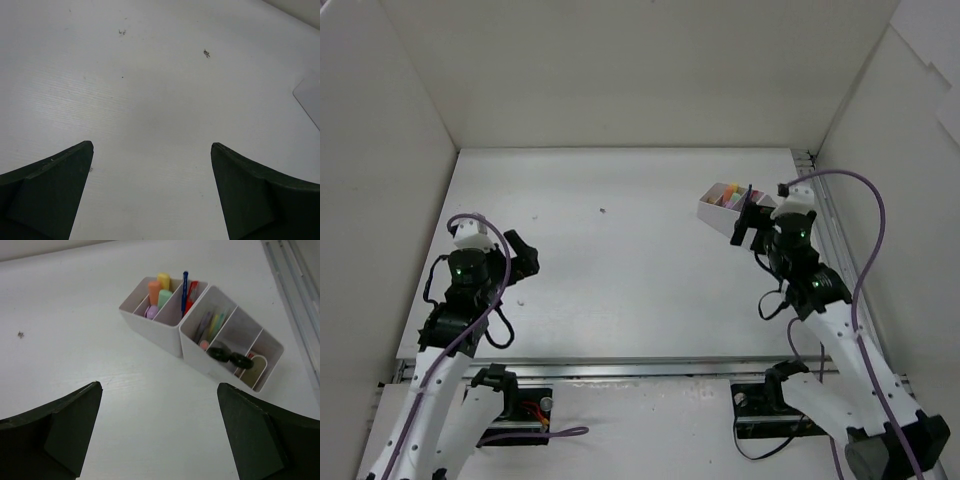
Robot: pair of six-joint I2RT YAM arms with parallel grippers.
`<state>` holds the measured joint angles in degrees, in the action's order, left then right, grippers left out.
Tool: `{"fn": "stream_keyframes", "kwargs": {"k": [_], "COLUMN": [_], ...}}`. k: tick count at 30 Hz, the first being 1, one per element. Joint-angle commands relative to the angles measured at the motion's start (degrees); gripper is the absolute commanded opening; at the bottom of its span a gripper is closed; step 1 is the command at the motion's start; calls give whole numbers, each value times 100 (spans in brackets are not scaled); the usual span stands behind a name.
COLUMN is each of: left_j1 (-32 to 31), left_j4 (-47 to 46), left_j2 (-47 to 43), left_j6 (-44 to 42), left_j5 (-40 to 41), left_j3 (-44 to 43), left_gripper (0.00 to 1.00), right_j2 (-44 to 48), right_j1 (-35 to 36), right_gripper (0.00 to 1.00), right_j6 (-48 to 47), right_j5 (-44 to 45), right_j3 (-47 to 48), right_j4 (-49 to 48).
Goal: Sort the stationery into containers
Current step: Reset both arms
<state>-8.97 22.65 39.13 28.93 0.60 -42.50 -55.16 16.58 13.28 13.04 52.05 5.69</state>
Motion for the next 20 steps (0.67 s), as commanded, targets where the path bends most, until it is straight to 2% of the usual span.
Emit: {"fn": "stream_keyframes", "kwargs": {"k": [1,3,6,11,20], "left_j1": [36,89,89,89,89], "left_j4": [-103,-60,11,-15,116], "left_j2": [-370,-529,-758,-960,-1118], "left_j6": [306,402,526,517,579], "left_j5": [370,405,441,178,265], "left_j3": [57,154,294,453,479], "left_gripper": [99,100,99,99,99], "right_j2": [741,1173,1446,1306,1455], "right_j1": [38,21,38,21,12], "right_gripper": [98,98,98,98,98], "right_j6": [438,439,421,447,614], "right_j5": [-661,-977,-944,-1268,-1146], "right_j3": [-510,-836,-1083,-1417,-1707], "right_j4": [-288,-279,-279,-385,-700]}}
